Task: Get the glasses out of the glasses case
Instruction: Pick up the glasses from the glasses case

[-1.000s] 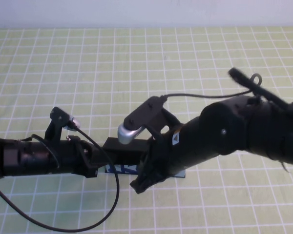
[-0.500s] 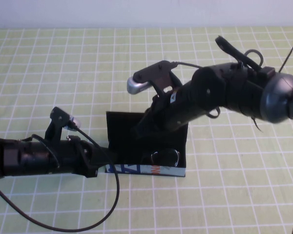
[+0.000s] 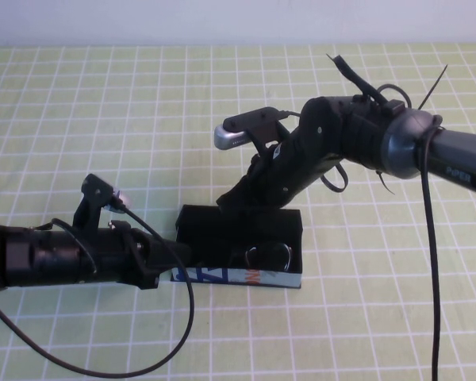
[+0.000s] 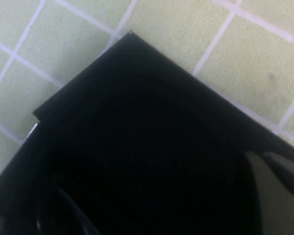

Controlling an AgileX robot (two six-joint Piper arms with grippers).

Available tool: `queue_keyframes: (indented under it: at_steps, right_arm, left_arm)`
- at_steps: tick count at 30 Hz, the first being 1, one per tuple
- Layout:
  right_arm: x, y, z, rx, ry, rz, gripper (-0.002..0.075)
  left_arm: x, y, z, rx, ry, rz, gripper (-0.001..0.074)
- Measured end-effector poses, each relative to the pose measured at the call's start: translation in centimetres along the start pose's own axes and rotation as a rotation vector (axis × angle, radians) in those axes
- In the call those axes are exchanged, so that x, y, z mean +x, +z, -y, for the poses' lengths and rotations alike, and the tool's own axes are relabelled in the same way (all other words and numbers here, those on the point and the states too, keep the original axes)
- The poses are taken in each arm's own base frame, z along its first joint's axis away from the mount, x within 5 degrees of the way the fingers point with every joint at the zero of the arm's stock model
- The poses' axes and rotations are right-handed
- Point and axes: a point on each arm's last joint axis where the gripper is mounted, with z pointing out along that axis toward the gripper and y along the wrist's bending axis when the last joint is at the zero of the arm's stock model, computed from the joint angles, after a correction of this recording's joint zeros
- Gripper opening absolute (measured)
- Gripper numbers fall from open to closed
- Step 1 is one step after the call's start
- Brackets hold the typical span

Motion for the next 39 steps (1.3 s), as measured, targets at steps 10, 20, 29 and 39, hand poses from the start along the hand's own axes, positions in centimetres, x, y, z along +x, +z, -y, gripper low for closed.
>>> queue_keyframes:
  at_steps: [10,20,29,39]
  right_arm:
    - [-1.1,-1.7,-0.8,-0.037,-0.025,-0.063,-0.0016]
    - [-1.7,-3.7,-1.6,-0.068,-0.101,-0.116,-0.0016]
    - [-1.0,-9.8,-3.8,-0.107,-0.305,-0.127,-0.0017]
    - [1.3,-9.2,-3.9,-0.181,-0.642,-0.207,0.0102]
  left_arm:
    - [-0.1,-0.1,0.1,0.001,0.002,0.005,-0.0004]
    - [-2.3,-1.6,1.8,0.004,0.018,0.054,-0.0004]
    - [-1.1,-1.7,1.2,-0.074,-0.056,-0.083,-0.0004]
    - [-0.5,-1.3,0.9,-0.062,-0.132,-0.097,-0.0004]
